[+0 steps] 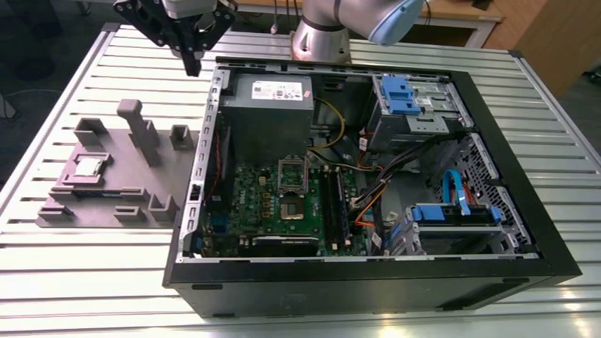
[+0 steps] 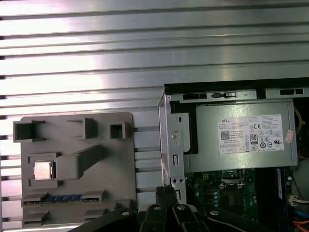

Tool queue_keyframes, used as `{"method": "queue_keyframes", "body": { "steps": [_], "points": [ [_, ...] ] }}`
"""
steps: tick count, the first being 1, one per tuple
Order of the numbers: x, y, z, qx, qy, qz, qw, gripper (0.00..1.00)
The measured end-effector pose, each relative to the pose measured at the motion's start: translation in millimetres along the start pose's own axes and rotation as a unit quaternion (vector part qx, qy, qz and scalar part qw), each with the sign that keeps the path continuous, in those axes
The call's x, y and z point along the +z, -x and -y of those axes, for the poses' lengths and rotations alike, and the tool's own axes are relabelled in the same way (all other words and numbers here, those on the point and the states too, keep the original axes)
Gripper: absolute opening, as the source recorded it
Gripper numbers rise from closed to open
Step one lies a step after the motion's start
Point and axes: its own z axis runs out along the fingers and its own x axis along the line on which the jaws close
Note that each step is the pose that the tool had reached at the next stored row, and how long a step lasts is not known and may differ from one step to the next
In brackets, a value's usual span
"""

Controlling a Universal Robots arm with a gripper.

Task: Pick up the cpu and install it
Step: 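Reach for the cpu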

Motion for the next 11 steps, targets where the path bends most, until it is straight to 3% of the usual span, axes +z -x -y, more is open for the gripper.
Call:
{"method": "queue_keyframes", "body": {
  "steps": [5, 7, 11],
  "points": [
    [0.0, -1.1, 0.1, 0.0, -0.0001, -0.0006, 1.0, 0.1],
    [0.6, -3.4, 0.3, 0.0, -0.0003, -0.003, 1.0, 0.1],
    [0.8, -3.9, 0.4, 0.0, -0.0003, -0.004, 0.99999, 0.1]
  ]
}}
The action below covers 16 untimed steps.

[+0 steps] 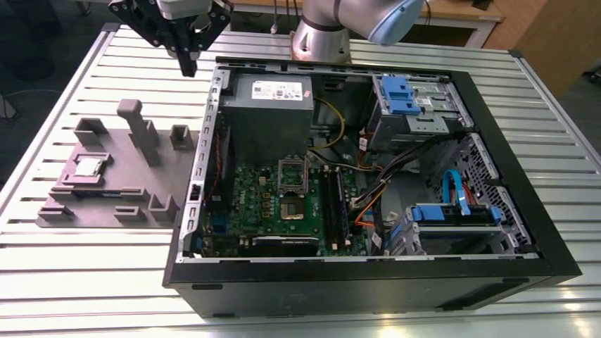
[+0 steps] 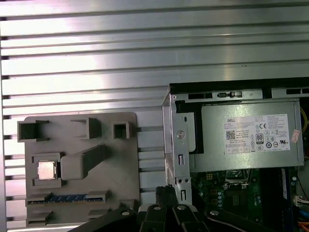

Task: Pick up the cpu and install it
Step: 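Reach for the cpu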

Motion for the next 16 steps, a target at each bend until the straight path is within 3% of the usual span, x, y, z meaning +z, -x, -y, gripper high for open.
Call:
{"method": "queue_keyframes", "body": {
  "steps": [16],
  "points": [
    [0.9, -2.8, 0.3, 0.0, -0.0003, -0.0039, 0.99999, 0.1]
  ]
}}
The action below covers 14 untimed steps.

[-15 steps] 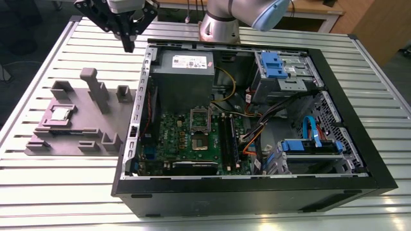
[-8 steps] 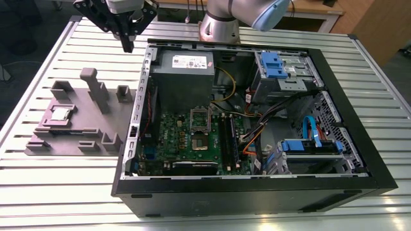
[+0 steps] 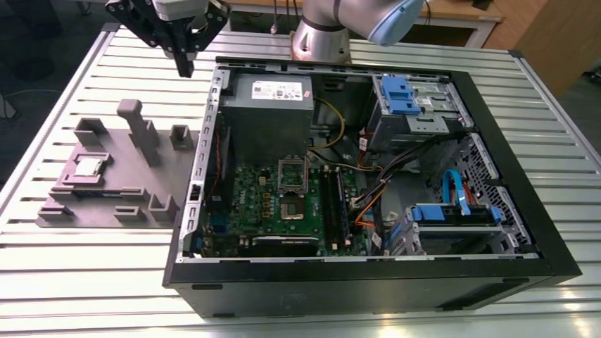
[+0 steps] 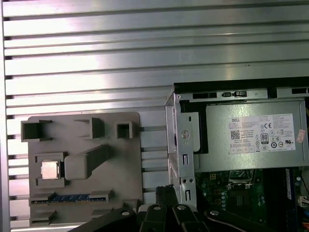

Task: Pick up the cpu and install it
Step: 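Reach for the cpu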

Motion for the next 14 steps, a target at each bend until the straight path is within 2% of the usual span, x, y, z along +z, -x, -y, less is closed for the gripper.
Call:
{"method": "queue_keyframes", "body": {
  "steps": [11, 12, 13, 14],
  "points": [
    [0.6, -2.5, 0.2, 0.0, -0.0002, -0.002, 1.0, 0.1],
    [1.8, -5.2, 0.5, 0.0, -0.0004, -0.0049, 0.99999, 0.1],
    [2.6, -7.2, 0.6, 0.0, -0.0005, -0.0063, 0.99998, 0.1],
    [2.6, -7.3, 0.7, 0.0, -0.0005, -0.0063, 0.99998, 0.1]
  ]
}}
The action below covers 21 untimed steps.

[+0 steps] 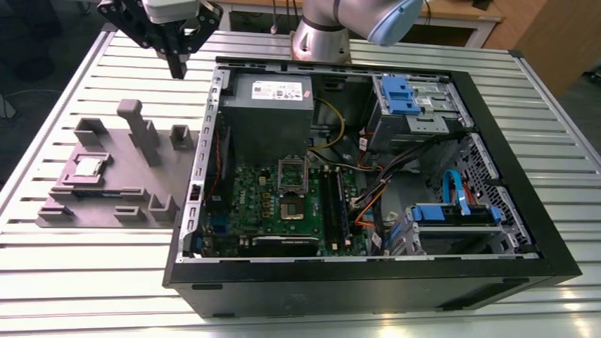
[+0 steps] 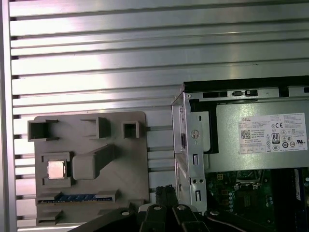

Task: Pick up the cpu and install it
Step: 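Reach for the cpu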

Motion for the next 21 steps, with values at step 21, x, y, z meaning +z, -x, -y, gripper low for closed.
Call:
{"method": "queue_keyframes", "body": {
  "steps": [21],
  "points": [
    [0.8, -4.8, 0.4, 0.0, 0.0, 0.0, 1.0, 0.1]
  ]
}}
